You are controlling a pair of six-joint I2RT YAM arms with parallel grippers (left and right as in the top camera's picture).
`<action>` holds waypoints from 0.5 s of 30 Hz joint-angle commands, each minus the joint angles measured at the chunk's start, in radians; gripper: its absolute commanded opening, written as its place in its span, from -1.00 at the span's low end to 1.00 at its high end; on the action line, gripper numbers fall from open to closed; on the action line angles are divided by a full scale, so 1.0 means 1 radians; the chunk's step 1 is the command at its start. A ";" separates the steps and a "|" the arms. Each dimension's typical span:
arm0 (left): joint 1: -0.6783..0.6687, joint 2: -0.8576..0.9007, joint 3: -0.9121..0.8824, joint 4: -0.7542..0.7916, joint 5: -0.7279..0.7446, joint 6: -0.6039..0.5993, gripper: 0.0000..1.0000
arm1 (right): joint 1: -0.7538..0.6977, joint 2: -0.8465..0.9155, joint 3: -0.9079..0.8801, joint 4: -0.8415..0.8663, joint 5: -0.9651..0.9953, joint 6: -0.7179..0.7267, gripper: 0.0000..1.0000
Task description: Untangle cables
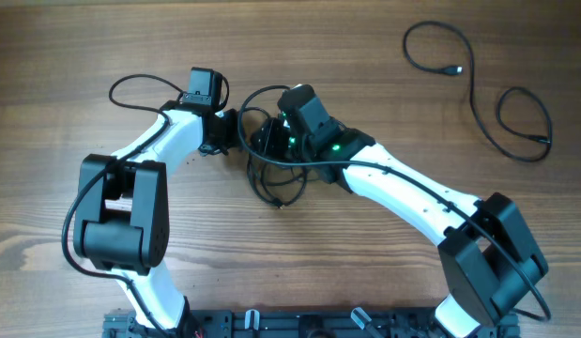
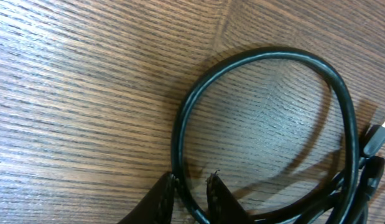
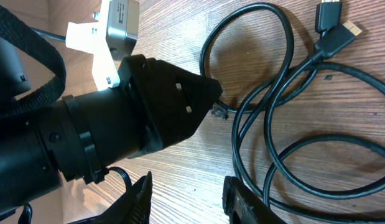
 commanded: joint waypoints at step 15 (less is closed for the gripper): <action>0.003 0.031 -0.002 -0.007 0.003 0.005 -0.53 | 0.072 0.233 -0.083 0.211 0.135 0.291 -0.35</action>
